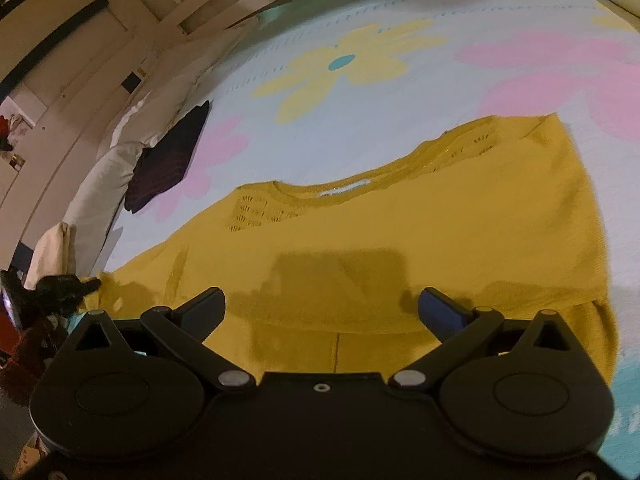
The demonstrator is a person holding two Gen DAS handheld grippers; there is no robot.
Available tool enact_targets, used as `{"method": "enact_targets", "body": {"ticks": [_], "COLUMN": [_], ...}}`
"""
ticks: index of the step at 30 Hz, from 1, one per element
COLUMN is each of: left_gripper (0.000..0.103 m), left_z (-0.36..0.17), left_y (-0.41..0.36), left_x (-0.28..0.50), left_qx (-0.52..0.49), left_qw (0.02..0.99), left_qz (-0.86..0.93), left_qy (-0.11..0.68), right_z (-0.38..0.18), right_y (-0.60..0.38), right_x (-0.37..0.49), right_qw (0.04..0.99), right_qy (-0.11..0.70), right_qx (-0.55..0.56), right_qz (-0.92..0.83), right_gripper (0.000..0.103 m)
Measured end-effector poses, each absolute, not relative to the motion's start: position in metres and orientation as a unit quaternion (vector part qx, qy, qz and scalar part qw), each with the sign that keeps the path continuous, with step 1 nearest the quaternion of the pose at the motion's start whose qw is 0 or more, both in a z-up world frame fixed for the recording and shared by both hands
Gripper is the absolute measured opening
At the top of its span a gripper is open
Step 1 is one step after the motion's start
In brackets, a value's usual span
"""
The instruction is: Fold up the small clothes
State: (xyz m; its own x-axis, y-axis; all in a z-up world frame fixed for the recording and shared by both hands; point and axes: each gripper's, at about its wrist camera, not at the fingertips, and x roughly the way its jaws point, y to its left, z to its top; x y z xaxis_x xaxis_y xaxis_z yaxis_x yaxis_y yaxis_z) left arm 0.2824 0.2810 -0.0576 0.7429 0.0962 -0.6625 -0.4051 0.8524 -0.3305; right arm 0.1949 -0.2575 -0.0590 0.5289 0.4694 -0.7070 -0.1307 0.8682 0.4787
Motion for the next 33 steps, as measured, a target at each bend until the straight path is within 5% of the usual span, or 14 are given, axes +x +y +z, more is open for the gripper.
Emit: {"method": "enact_targets", "body": {"ticks": [5, 12, 14, 16, 27, 33], "left_gripper": [0.000, 0.006, 0.036, 0.052, 0.076, 0.078], "left_z": [-0.012, -0.023, -0.032, -0.039, -0.067, -0.094], "left_y": [0.182, 0.098, 0.108, 0.132, 0.313, 0.347], "left_x": [0.293, 0.301, 0.300, 0.297, 0.242, 0.229], "left_qx": [-0.183, -0.155, -0.156, -0.179, -0.325, -0.398], "left_qw": [0.936, 0.932, 0.929, 0.925, 0.871, 0.831], "left_qz": [0.023, -0.054, -0.050, -0.027, 0.174, 0.187], "left_qy": [0.299, 0.324, 0.332, 0.333, 0.325, 0.340], "right_z": [-0.057, -0.056, -0.054, -0.053, -0.047, -0.047], "right_y": [-0.266, -0.280, -0.283, -0.284, -0.260, -0.242], "right_x": [0.195, 0.193, 0.192, 0.192, 0.195, 0.197], "right_qw": [0.857, 0.858, 0.857, 0.857, 0.859, 0.857], "right_qy": [0.448, 0.444, 0.442, 0.442, 0.438, 0.440], "right_qx": [0.194, 0.209, 0.214, 0.212, 0.196, 0.188], "right_qz": [0.167, 0.154, 0.154, 0.158, 0.180, 0.189], "right_gripper": [0.103, 0.103, 0.103, 0.103, 0.103, 0.103]}}
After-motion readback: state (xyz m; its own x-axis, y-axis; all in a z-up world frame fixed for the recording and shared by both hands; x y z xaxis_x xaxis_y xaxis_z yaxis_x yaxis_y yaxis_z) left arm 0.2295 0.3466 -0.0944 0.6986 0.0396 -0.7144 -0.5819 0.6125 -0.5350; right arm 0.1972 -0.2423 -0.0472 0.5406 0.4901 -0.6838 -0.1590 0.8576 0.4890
